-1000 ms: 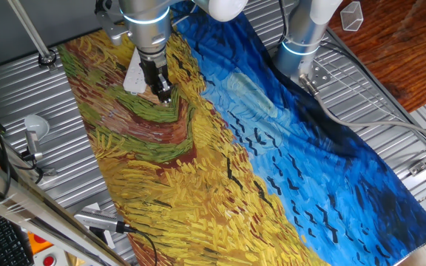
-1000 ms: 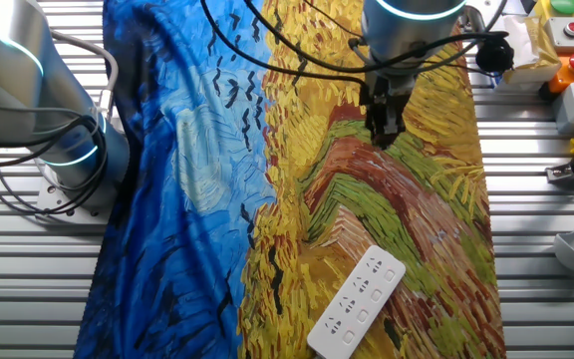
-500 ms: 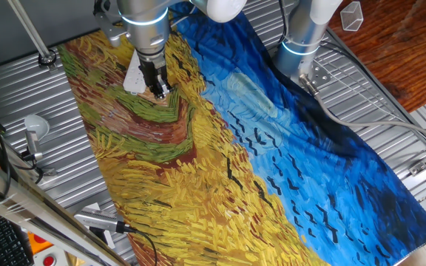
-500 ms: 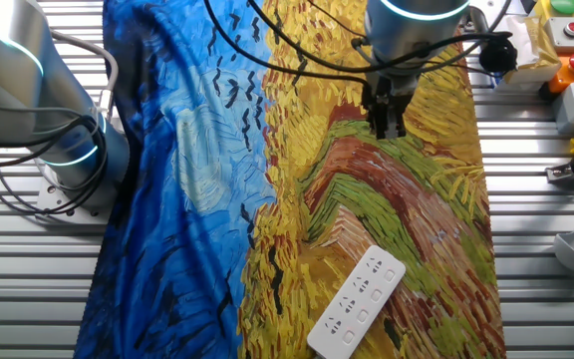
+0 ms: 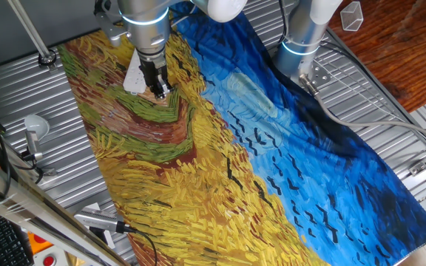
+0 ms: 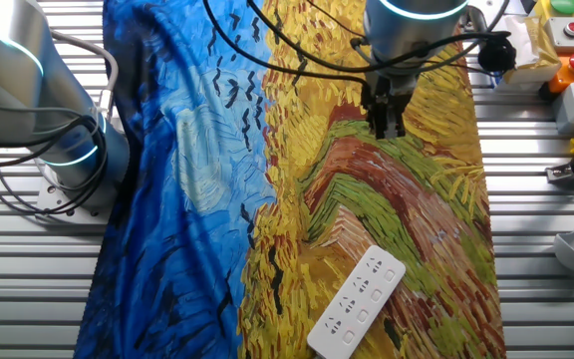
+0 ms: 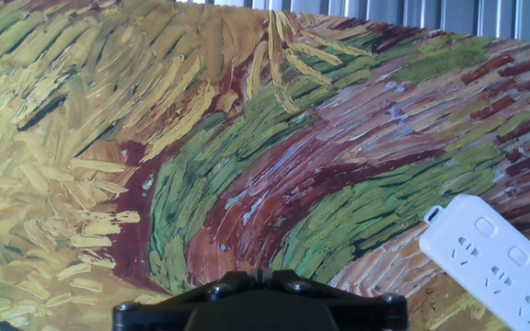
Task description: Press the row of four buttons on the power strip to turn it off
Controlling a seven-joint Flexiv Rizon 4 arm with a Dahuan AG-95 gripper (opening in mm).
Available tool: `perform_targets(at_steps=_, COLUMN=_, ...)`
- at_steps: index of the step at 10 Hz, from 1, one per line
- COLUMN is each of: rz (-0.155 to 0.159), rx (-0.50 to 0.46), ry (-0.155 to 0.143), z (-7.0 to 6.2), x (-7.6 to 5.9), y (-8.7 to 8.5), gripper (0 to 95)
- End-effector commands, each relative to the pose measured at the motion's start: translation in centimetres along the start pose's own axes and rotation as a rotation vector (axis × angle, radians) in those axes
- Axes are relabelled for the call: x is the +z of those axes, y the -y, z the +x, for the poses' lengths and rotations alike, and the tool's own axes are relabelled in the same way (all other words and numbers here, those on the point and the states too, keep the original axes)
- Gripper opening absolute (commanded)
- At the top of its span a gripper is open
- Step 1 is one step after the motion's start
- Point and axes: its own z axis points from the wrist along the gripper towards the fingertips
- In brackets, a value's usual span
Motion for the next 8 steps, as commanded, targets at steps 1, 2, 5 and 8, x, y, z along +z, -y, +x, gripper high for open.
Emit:
perform_targets(at_steps=1, rz=-0.003, rx=-0.01, ry=0.001, z=0.03, x=0.02, y=-0.01, gripper=0.0)
perform_targets(at_steps=2, rz=-0.005, rx=-0.042, ry=0.002, z=0.05, x=0.02, y=-0.01, gripper=0.0)
perform_targets(at_steps=5, rz=-0.002, rx=-0.183, ry=-0.002, z=0.1, x=0.02, y=0.1, gripper=0.0)
perform_targets(at_steps=8, rz=-0.002, rx=-0.312, ry=0.0, z=0.37, x=0.43, y=0.97, gripper=0.0)
